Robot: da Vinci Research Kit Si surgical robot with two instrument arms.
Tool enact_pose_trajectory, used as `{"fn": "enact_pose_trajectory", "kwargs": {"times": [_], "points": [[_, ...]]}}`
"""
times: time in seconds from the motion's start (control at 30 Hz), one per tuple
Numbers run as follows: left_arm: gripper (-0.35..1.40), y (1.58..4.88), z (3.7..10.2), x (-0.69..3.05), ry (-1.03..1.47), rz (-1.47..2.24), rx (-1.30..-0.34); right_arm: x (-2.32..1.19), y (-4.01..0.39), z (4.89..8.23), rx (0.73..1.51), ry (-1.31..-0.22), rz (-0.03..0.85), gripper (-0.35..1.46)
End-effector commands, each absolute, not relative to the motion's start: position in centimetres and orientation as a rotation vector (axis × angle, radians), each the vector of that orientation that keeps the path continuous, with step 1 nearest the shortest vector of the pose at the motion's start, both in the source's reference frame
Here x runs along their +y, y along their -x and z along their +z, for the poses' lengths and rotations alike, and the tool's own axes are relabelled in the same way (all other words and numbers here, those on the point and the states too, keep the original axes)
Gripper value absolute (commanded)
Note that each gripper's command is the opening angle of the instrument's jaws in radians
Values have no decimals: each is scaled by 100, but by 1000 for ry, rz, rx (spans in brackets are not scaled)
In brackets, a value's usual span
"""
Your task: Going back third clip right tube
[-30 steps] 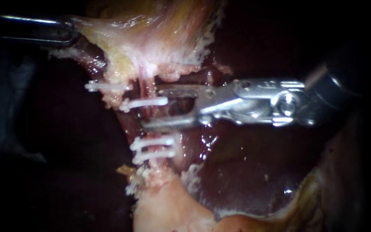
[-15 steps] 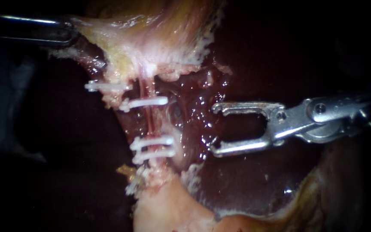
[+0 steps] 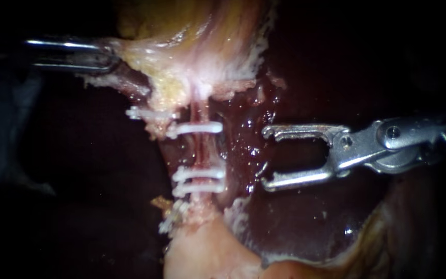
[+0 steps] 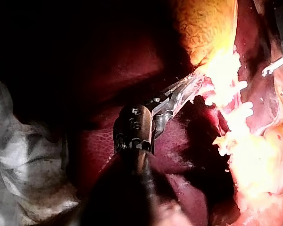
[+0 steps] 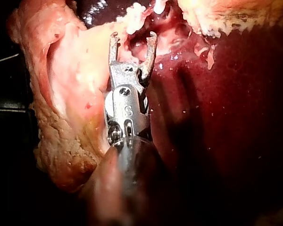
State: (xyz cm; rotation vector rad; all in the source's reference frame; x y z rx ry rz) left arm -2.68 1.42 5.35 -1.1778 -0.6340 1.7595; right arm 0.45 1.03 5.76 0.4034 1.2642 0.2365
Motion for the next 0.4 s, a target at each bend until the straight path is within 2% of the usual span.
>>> {"fn": "enact_pose_trajectory", "kwargs": {"times": [0.03,0.4], "points": [[-35,271,537,141,1174,1762,-635,103,-45,576,1264,-405,236,50],[-35,269,535,142,1176,1764,-645,103,-48,576,1265,-407,235,50]]}}
